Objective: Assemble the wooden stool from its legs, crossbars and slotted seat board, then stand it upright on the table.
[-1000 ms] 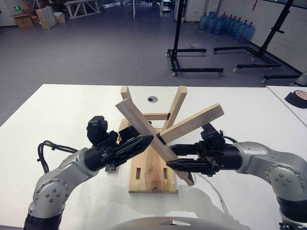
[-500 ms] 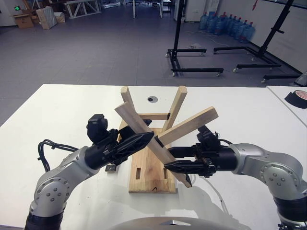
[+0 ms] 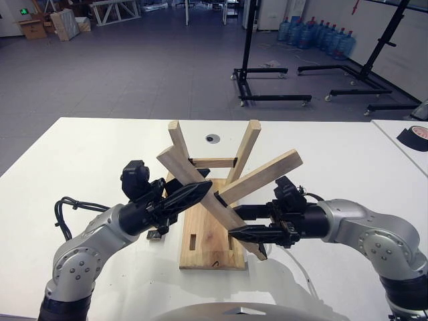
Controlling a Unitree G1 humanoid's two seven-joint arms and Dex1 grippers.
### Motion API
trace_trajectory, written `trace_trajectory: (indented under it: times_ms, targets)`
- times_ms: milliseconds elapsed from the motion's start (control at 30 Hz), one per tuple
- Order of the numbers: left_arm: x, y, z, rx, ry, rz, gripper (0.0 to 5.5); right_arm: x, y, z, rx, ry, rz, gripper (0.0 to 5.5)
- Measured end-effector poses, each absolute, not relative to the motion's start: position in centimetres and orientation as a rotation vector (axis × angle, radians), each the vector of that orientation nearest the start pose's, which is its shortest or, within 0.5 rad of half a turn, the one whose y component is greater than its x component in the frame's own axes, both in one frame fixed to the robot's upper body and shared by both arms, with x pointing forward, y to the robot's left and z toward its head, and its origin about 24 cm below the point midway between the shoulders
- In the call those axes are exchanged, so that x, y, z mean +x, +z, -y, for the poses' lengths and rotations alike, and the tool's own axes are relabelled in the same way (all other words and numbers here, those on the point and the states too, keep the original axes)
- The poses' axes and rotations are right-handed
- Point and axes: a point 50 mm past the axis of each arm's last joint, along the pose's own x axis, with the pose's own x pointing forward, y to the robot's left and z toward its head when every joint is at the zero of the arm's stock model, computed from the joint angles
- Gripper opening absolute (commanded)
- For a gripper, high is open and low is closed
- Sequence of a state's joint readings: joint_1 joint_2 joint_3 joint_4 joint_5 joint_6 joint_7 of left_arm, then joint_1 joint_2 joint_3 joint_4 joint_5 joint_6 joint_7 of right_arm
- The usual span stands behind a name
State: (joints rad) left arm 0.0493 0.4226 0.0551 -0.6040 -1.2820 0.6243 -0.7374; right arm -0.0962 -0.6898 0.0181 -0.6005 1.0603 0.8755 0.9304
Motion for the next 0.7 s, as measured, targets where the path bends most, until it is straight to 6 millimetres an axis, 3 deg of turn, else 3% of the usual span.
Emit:
trace_trajectory:
  times_ms: [33,100,267,400,500,700]
  targets:
    - [18.3,15.6,-13.3,-0.713,-1.334,0.086,2.02,18.5,14.7,13.7,0.284,1.530,-0.329,2.03]
    - [18.3,15.6,-13.5,-0.710,-1.333,0.091,2.02,18.4,14.6,13.7,0.337,1.536,-0.351,2.60]
    - [19.0,16.2,-15.9,-0.636,-1.272,0.145,2.02,17.8,13.6,15.8,0.389,1.460,-0.454,3.46]
    - [19.9,17.1,-18.4,-0.504,-1.237,0.137,2.02,17.6,12.5,18.2,0.392,1.358,-0.504,3.49]
    - [20.2,16.8,-19.5,-0.293,-1.250,0.045,2.02,18.6,12.2,19.8,0.365,1.239,-0.464,3.49]
    - [20.1,16.3,-20.4,-0.176,-1.322,-0.054,2.02,18.9,11.4,19.7,0.350,1.162,-0.430,3.49]
